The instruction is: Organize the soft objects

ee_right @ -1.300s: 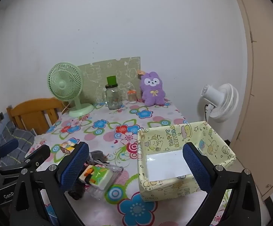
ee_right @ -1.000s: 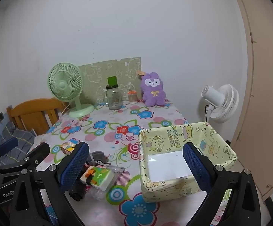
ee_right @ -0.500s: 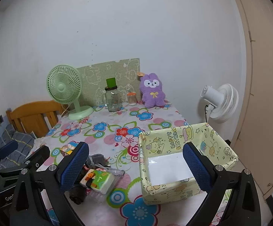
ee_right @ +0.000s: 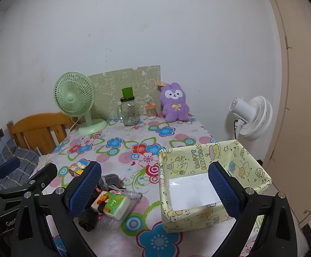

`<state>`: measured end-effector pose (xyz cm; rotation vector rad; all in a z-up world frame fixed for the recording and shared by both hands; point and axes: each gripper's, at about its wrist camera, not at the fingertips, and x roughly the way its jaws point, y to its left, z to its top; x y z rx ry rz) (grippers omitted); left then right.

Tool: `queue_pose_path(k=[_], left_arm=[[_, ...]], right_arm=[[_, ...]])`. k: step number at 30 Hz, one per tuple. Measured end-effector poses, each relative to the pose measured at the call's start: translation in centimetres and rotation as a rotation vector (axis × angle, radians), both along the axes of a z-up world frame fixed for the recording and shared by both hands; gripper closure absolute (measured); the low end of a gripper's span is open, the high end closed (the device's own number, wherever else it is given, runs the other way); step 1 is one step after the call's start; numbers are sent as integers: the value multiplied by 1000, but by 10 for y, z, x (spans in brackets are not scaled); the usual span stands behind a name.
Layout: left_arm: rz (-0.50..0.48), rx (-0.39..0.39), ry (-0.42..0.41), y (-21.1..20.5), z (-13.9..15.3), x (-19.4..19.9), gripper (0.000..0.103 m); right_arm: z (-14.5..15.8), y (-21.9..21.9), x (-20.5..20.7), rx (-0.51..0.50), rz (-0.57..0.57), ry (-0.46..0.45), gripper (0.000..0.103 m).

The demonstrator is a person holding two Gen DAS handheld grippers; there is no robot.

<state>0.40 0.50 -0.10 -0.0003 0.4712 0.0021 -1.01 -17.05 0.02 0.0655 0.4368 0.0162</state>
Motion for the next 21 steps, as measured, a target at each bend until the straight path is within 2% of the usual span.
queue_pose_path(k=[21], left_arm=[[0, 1, 0, 0, 1, 0, 1]], right_arm=[[0, -1, 1, -1, 1, 1, 2]])
